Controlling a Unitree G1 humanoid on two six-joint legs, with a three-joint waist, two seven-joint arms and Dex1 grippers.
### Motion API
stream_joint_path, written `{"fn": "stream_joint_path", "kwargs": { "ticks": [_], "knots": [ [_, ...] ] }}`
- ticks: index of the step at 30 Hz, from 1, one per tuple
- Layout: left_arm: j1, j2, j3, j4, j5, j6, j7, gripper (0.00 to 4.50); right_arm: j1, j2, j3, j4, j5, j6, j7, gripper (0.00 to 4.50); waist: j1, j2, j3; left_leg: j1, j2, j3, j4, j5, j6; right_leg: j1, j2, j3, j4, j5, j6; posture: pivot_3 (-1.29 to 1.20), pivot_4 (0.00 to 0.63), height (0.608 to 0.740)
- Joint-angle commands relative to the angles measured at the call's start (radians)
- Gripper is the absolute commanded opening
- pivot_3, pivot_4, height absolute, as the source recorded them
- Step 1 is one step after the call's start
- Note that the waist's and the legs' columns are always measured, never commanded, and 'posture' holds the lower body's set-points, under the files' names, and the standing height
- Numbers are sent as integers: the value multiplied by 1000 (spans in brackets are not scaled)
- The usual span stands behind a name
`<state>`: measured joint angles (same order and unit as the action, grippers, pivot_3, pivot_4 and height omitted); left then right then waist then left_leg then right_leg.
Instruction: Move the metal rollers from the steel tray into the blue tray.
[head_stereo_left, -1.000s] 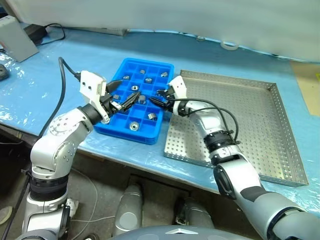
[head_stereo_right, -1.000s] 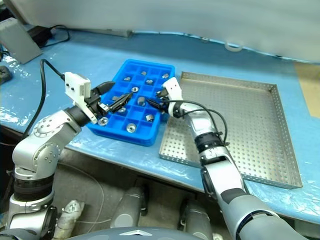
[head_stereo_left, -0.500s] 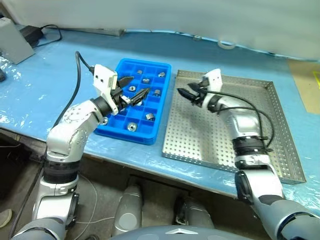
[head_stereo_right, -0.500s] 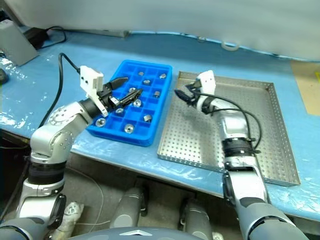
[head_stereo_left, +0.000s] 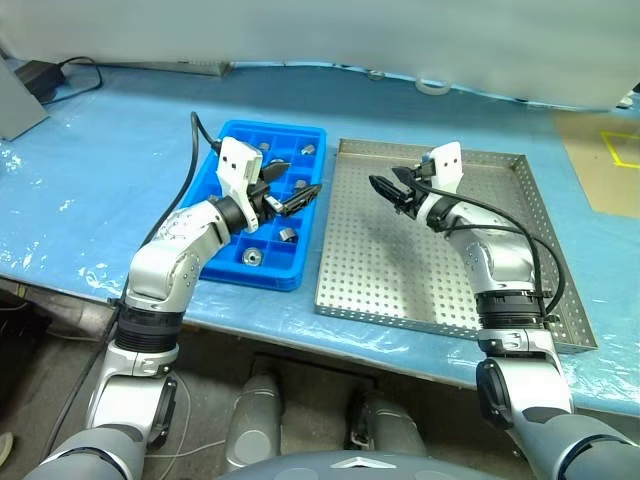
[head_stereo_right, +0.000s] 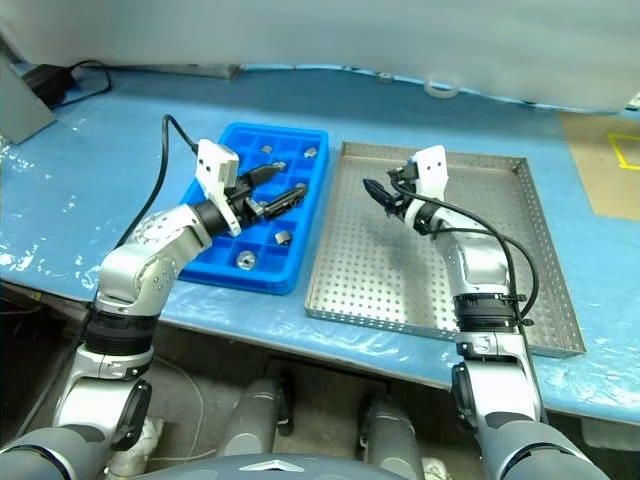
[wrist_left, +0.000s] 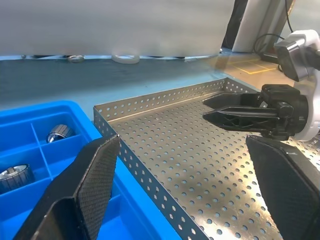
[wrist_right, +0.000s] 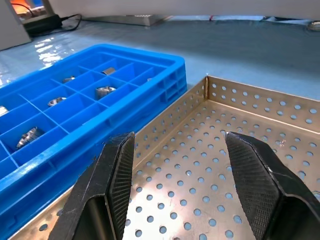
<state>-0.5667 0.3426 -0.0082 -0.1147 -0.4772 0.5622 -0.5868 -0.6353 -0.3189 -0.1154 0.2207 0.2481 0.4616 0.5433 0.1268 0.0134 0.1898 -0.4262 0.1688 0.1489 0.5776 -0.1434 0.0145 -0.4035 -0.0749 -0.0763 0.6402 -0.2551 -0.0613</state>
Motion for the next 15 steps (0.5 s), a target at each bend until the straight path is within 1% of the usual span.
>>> {"fn": "stream_joint_path", "kwargs": {
  "ticks": [1, 15],
  "knots": [
    [-22, -6, -3, -14, 7, -22, -11, 4282, -5, -10, -7, -27, -2, -19, -22, 3023, 0, 0, 0, 0, 0, 0, 0, 0, 0, 0, 0, 0, 0, 0, 0, 116, 150, 740],
    [19, -34, -6, -49, 11, -21, -9, 4282, 0, -9, 17, -51, 11, 12, -15, 3023, -1, 0, 0, 0, 0, 0, 0, 0, 1, 0, 0, 0, 0, 0, 0, 141, 150, 740]
  ]
}}
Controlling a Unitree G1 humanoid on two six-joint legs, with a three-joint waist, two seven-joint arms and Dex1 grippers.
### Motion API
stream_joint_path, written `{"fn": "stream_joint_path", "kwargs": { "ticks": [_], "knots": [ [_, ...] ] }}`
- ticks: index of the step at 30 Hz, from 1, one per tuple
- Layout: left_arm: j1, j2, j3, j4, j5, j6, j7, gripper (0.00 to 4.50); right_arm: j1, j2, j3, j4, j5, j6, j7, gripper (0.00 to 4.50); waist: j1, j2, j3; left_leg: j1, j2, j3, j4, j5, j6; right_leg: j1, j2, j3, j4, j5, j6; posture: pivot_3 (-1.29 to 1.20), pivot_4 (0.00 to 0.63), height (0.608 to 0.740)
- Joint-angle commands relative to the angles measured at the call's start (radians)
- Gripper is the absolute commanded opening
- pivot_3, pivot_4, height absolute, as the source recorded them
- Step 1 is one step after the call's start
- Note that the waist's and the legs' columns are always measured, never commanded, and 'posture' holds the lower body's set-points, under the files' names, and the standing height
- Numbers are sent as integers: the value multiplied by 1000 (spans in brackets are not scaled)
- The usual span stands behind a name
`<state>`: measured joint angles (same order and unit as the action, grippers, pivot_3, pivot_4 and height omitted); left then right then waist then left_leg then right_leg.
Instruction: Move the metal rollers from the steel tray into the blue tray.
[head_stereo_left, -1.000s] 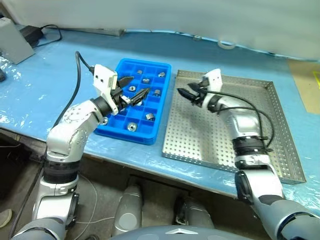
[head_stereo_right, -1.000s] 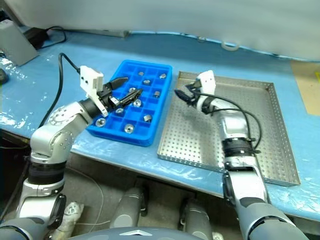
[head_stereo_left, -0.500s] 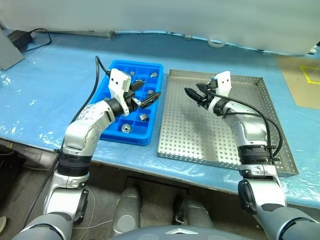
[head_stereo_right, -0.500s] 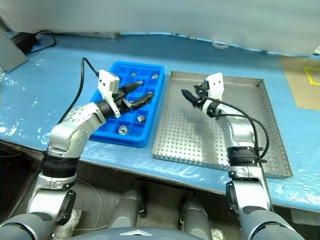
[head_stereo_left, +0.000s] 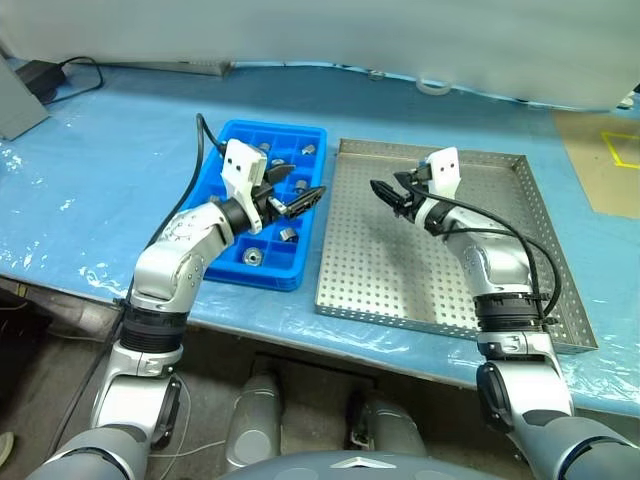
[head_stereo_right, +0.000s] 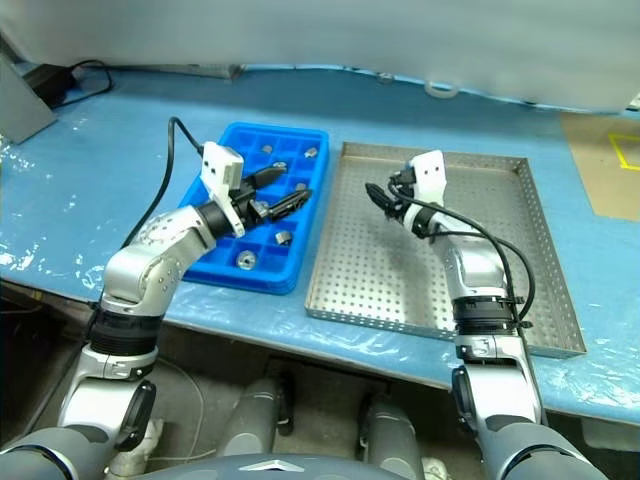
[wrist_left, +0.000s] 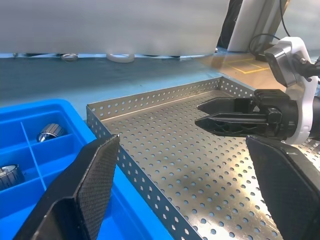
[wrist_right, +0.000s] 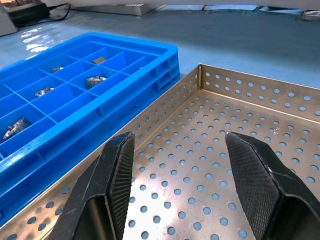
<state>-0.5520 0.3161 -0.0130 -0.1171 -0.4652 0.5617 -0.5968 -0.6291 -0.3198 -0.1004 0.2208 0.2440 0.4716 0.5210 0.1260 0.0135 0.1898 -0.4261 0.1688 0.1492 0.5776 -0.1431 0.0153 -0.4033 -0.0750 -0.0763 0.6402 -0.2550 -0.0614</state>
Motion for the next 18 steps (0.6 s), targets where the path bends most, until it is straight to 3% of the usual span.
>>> {"fn": "stream_joint_path", "kwargs": {
  "ticks": [1, 18],
  "knots": [
    [7, -10, -2, -48, 0, -21, 3, 4282, -5, -10, 3, -54, 15, 3, 10, 3023, 0, 0, 0, 0, 0, 0, 0, 0, 0, 0, 0, 0, 0, 0, 0, 141, 150, 740],
    [-13, -39, -6, -9, 14, -59, -13, 4282, -6, -45, -7, -75, 17, 19, 16, 3023, 0, 0, 0, 0, 0, 0, 0, 0, 0, 0, 0, 0, 0, 0, 0, 119, 150, 740]
  ]
}}
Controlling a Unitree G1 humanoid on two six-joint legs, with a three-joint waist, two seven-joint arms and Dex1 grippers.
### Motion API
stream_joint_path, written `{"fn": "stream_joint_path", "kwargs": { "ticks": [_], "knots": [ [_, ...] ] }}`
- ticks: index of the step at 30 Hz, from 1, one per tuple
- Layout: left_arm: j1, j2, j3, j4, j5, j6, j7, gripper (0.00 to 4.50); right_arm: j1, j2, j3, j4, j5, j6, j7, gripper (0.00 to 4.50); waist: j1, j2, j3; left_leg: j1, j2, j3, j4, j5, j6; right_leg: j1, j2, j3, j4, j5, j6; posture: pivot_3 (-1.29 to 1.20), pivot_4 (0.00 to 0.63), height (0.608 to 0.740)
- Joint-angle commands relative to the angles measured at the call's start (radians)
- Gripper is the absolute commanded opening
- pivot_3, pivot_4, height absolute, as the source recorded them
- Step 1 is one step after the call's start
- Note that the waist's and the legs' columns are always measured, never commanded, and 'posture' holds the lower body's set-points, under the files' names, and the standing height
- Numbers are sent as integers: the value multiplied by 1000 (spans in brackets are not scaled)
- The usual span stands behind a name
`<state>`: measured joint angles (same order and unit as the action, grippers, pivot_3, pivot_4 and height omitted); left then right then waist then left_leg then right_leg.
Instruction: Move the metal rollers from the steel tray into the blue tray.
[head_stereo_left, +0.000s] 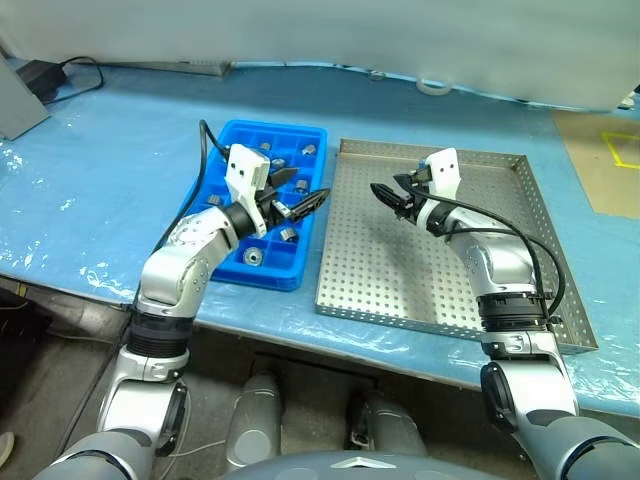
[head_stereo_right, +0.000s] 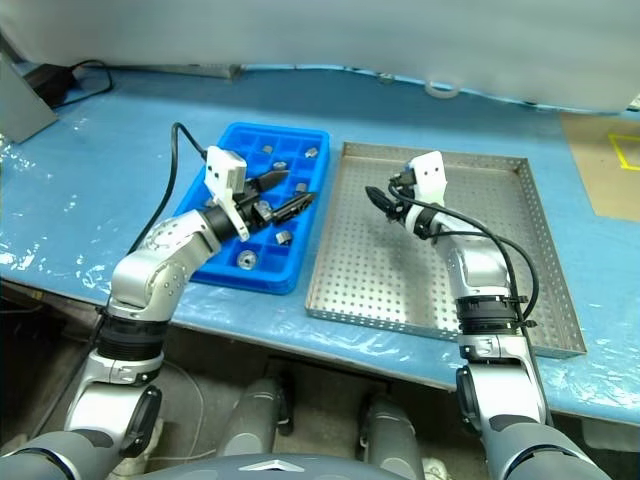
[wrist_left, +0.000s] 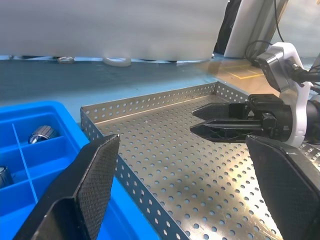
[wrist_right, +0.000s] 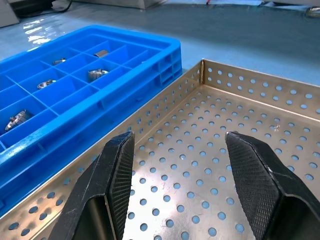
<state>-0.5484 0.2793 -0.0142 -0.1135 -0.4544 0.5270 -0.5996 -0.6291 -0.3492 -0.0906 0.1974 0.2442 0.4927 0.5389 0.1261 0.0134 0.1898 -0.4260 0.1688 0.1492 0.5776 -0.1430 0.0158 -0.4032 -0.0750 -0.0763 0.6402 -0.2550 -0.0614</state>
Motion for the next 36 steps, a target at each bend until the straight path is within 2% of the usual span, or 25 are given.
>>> {"fn": "stream_joint_path", "kwargs": {
  "ticks": [1, 36],
  "knots": [
    [-17, -3, -6, -11, 4, -26, -13, 4282, -4, -17, -18, -54, 16, -1, -3, 3023, 0, 0, 0, 0, 0, 0, 0, 0, 0, 0, 0, 0, 0, 0, 0, 115, 150, 740],
    [-35, -15, -3, 17, 14, -39, -26, 4282, 26, -28, -10, -85, 12, 15, -12, 3023, -1, 0, 0, 0, 0, 0, 0, 0, 0, 0, 0, 0, 0, 0, 0, 95, 150, 740]
  ]
}}
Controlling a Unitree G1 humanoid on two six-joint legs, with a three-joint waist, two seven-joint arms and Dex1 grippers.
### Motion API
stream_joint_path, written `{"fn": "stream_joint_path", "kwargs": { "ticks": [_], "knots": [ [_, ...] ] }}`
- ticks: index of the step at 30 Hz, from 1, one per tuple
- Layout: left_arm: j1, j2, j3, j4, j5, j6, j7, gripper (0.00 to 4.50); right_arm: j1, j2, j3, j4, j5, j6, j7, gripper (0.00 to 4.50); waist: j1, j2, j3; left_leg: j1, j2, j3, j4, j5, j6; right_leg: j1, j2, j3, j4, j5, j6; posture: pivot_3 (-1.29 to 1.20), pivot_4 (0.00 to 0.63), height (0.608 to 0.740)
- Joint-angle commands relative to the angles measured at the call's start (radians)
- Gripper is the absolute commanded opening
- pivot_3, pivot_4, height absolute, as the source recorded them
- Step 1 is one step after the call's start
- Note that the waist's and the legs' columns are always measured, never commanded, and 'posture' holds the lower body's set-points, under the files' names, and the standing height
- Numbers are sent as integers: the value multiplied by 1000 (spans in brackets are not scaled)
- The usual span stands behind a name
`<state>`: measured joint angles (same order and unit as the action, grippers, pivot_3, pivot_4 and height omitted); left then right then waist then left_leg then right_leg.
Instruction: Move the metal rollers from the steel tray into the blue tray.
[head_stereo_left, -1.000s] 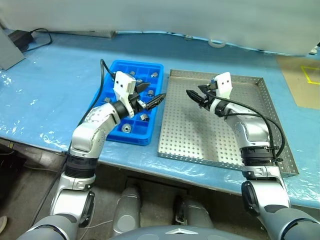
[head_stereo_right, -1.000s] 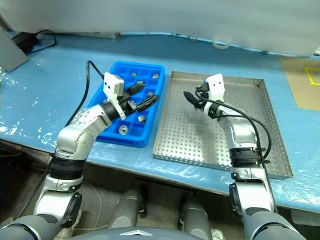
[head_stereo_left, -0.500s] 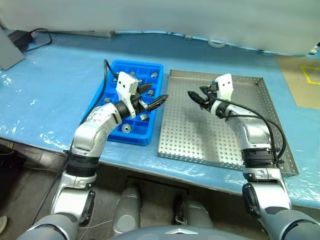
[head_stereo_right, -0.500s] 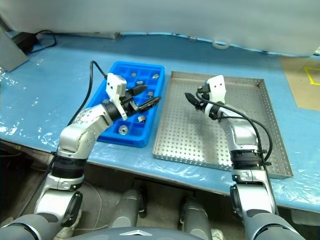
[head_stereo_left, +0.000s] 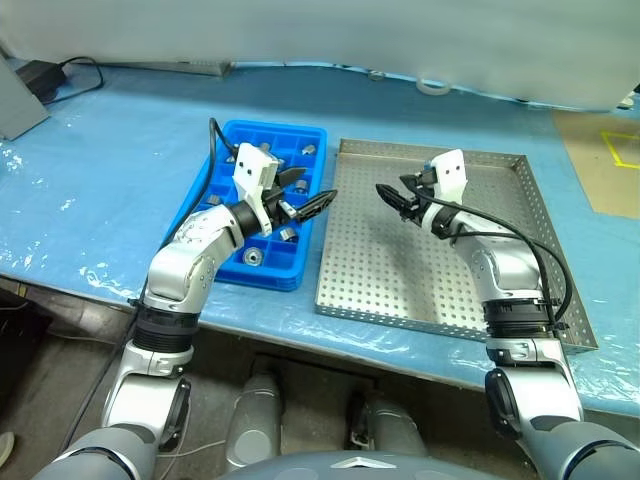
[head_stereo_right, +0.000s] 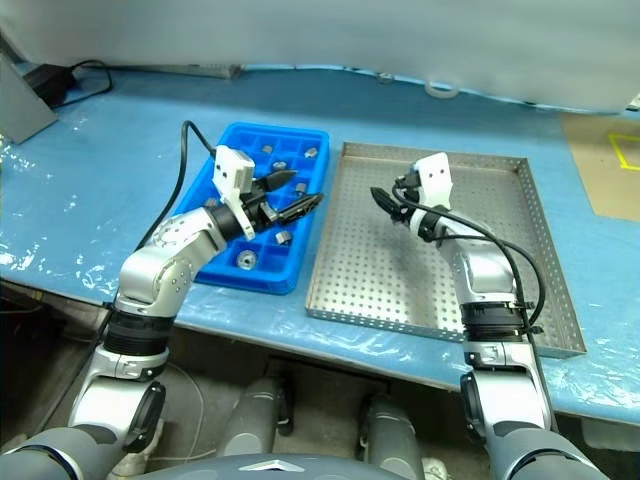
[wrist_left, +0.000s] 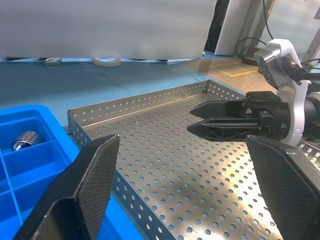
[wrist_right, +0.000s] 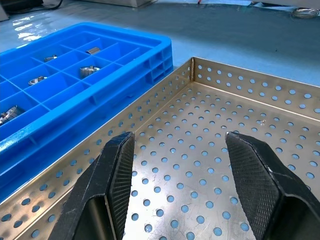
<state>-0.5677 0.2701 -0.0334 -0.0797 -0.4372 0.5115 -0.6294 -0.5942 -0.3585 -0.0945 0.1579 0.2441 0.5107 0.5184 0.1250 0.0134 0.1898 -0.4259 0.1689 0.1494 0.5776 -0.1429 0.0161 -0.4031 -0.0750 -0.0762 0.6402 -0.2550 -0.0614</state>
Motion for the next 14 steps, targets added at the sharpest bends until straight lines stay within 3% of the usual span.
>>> {"fn": "stream_joint_path", "kwargs": {
  "ticks": [1, 14],
  "knots": [
    [-15, -6, 17, -17, -5, -25, 5, 4282, -12, -23, -8, -42, 11, -4, 10, 3023, 0, 0, 0, 0, 0, 0, 0, 0, 0, 0, 0, 0, 0, 0, 0, 91, 150, 740],
    [-55, 0, 5, 18, 1, -28, -28, 4282, 31, -26, -27, -88, 24, 4, -22, 3023, -2, 0, 0, 0, 0, 0, 0, 0, 0, 0, 0, 0, 0, 0, 0, 40, 150, 740]
  ]
}}
